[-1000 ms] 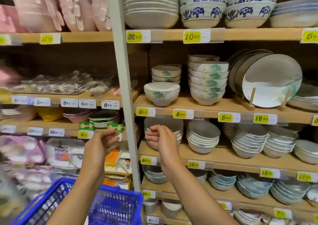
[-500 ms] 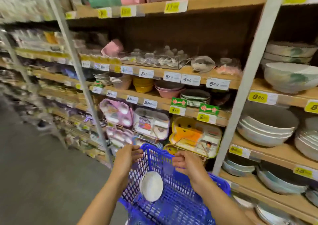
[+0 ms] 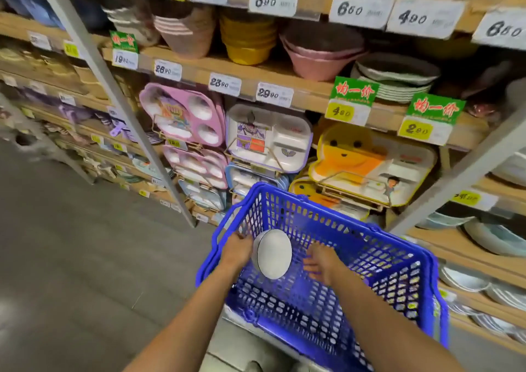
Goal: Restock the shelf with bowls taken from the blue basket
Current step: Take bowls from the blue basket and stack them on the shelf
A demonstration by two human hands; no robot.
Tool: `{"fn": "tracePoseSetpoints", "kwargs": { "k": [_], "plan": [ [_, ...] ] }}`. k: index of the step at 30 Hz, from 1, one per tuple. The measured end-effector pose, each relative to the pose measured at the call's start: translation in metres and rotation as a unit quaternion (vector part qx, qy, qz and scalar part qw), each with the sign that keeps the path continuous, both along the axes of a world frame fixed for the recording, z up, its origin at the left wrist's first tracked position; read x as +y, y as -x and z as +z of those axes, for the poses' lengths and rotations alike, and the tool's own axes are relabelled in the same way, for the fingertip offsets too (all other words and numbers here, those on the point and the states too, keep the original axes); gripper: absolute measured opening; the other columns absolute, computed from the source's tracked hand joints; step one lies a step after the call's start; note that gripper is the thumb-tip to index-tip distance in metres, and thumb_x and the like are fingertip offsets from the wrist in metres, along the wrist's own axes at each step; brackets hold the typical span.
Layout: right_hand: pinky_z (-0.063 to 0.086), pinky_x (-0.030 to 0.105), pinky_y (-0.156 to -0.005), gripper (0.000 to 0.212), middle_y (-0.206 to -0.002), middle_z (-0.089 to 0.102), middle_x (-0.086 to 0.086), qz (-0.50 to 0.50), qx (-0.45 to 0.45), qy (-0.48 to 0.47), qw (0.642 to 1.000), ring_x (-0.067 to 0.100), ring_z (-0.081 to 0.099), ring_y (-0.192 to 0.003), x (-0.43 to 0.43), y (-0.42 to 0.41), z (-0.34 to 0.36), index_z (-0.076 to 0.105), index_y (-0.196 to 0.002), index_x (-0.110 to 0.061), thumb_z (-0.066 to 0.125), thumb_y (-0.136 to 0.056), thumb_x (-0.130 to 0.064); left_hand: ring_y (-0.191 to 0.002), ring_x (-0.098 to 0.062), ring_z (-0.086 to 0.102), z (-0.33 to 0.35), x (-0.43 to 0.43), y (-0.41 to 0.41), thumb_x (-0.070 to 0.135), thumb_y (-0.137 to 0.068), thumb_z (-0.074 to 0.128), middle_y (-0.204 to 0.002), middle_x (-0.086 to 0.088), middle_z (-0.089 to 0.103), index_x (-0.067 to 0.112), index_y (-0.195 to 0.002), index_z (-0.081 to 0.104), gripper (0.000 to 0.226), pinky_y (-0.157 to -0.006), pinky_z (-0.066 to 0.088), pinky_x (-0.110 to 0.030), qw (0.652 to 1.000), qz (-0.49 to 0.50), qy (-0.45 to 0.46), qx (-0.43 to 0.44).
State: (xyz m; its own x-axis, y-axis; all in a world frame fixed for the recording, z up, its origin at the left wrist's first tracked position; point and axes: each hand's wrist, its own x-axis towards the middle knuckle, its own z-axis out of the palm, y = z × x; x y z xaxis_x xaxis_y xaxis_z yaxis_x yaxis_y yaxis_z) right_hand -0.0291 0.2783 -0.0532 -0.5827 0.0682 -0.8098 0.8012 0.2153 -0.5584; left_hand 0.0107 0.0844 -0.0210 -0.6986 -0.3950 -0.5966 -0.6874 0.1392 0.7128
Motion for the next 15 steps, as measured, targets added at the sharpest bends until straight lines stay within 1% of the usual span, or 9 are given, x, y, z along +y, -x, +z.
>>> {"fn": "tracePoseSetpoints", "kwargs": {
  "k": [1, 3, 4, 5, 7, 8, 10, 12, 15],
  "plan": [
    [0.033, 0.031, -0.056, 0.017, -0.084, 0.051, 0.015, 0.002, -0.011, -0.011, 1.000, 0.024, 0.044, -0.065, -0.003, 0.007, -0.018, 0.048, -0.089, -0.008, 0.041, -0.100, -0.018, -0.087, -0.037, 0.061, -0.017, 0.001, 0.007, 0.021, -0.096, 0.046, -0.097, -0.030, 0.060, -0.001, -0.100, 0.061, 0.027, -0.074, 0.046, -0.043, 1.000, -0.002, -0.001, -0.013],
    [0.033, 0.032, -0.054, 0.022, -0.078, 0.048, 0.014, 0.003, -0.029, -0.025, 0.999, 0.024, 0.042, -0.062, -0.009, 0.017, -0.046, 0.047, -0.083, -0.011, 0.041, -0.101, -0.022, -0.120, -0.036, 0.052, -0.044, 0.002, 0.015, 0.024, -0.096, 0.049, -0.133, -0.021, 0.056, 0.003, -0.133, 0.051, 0.042, -0.098, 0.040, -0.042, 0.999, -0.004, 0.013, -0.046],
    [0.039, 0.037, -0.058, 0.025, -0.082, 0.051, 0.019, 0.006, -0.039, -0.021, 0.999, 0.029, 0.047, -0.067, -0.013, 0.022, -0.064, 0.052, -0.089, -0.007, 0.041, -0.101, -0.025, -0.129, -0.035, 0.045, -0.060, 0.005, 0.019, 0.026, -0.096, 0.051, -0.141, -0.015, 0.048, 0.005, -0.140, 0.044, 0.049, -0.104, 0.034, -0.041, 0.997, -0.007, 0.022, -0.067],
    [0.044, 0.044, -0.069, 0.030, -0.097, 0.055, 0.027, 0.010, -0.044, -0.022, 0.999, 0.037, 0.054, -0.082, -0.016, 0.026, -0.080, 0.056, -0.102, 0.000, 0.042, -0.102, -0.026, -0.133, -0.036, 0.041, -0.075, 0.007, 0.023, 0.028, -0.096, 0.052, -0.147, -0.016, 0.042, 0.005, -0.142, 0.040, 0.053, -0.108, 0.032, -0.041, 0.996, -0.007, 0.022, -0.091],
    [0.043, 0.047, -0.087, 0.040, -0.130, 0.052, 0.027, 0.028, -0.055, -0.035, 0.997, 0.038, 0.054, -0.109, -0.023, 0.032, -0.109, 0.051, -0.128, 0.004, 0.045, -0.101, -0.024, -0.130, -0.038, 0.046, -0.105, 0.012, 0.027, 0.025, -0.095, 0.053, -0.143, -0.022, 0.047, -0.003, -0.139, 0.041, 0.053, -0.107, 0.039, -0.044, 0.990, 0.004, -0.006, -0.138],
    [0.043, 0.045, -0.089, 0.039, -0.134, 0.051, 0.026, 0.042, -0.042, -0.047, 0.997, 0.035, 0.053, -0.112, -0.027, 0.035, -0.119, 0.049, -0.131, 0.004, 0.047, -0.099, -0.019, -0.127, -0.038, 0.049, -0.116, 0.015, 0.028, 0.020, -0.095, 0.053, -0.139, -0.025, 0.050, -0.007, -0.136, 0.043, 0.051, -0.105, 0.042, -0.045, 0.987, 0.010, -0.024, -0.157],
    [0.043, 0.046, -0.095, 0.040, -0.133, 0.052, 0.026, 0.061, -0.009, -0.070, 0.996, 0.038, 0.053, -0.117, -0.034, 0.045, -0.140, 0.047, -0.134, 0.003, 0.050, -0.096, -0.009, -0.127, -0.038, 0.049, -0.138, 0.024, 0.029, 0.013, -0.094, 0.051, -0.138, -0.028, 0.049, -0.011, -0.137, 0.038, 0.051, -0.106, 0.041, -0.045, 0.980, 0.021, -0.055, -0.190],
    [0.042, 0.045, -0.101, 0.048, -0.136, 0.052, 0.023, 0.093, 0.013, -0.090, 0.992, 0.038, 0.052, -0.122, -0.039, 0.057, -0.157, 0.042, -0.140, -0.002, 0.052, -0.094, -0.009, -0.122, -0.037, 0.050, -0.157, 0.033, 0.033, 0.011, -0.091, 0.053, -0.133, -0.024, 0.050, -0.008, -0.140, 0.030, 0.057, -0.103, 0.045, -0.044, 0.974, 0.048, -0.073, -0.209],
    [0.043, 0.037, -0.100, 0.049, -0.137, 0.053, 0.019, 0.133, 0.039, -0.105, 0.985, 0.033, 0.053, -0.121, -0.042, 0.070, -0.178, 0.044, -0.141, -0.006, 0.054, -0.093, -0.013, -0.111, -0.034, 0.055, -0.178, 0.040, 0.041, 0.004, -0.089, 0.054, -0.123, -0.023, 0.054, -0.006, -0.129, 0.041, 0.044, -0.093, 0.048, -0.041, 0.974, 0.094, -0.063, -0.198]
  ]
}}
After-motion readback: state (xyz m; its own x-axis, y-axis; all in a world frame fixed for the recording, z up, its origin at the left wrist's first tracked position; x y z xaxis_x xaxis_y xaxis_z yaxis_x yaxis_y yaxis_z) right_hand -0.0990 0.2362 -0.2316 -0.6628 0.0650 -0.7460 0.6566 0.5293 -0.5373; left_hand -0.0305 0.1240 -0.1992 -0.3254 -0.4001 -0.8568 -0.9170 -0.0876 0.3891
